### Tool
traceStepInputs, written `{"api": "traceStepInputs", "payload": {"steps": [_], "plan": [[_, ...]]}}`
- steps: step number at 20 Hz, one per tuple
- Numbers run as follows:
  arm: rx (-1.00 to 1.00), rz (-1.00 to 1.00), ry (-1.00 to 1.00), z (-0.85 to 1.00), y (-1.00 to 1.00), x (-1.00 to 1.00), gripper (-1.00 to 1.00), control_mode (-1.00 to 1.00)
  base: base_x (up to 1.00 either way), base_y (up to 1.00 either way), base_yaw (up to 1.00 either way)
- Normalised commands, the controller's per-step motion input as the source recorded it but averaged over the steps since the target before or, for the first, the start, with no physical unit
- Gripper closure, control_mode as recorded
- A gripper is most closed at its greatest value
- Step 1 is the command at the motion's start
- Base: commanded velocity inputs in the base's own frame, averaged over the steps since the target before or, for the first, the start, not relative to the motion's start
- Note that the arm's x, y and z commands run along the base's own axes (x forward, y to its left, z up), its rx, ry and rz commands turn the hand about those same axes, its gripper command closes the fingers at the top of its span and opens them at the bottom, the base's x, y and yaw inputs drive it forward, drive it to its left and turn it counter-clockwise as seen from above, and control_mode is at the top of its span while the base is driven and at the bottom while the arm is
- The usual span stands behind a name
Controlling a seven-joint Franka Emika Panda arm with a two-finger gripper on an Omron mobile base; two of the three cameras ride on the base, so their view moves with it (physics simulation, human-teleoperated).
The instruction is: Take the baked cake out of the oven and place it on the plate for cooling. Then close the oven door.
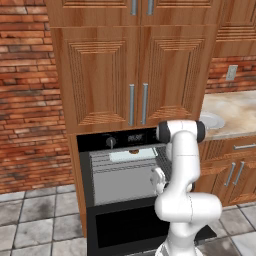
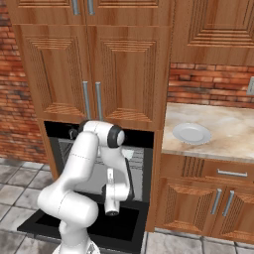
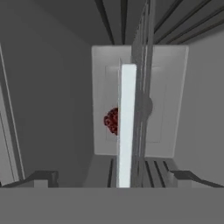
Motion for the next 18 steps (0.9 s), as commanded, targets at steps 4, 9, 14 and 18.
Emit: {"api": "traceStepInputs", "payload": {"steps": [4, 9, 14, 18], "plan": [[-0.01, 0.00, -0.02, -0.18, 0.00, 0.06, -1.00, -1.00, 0.00, 0.00, 0.00], [0.00, 0.00, 0.00, -0.01, 0.00, 0.19, -1.00, -1.00, 0.00, 0.00, 0.00], [0.00, 0.00, 0.00, 0.00, 0.00, 0.25, -1.00, -1.00, 0.00, 0.00, 0.00], [0.00, 0.00, 0.00, 0.00, 0.00, 0.29, -1.00, -1.00, 0.00, 0.00, 0.00]]}}
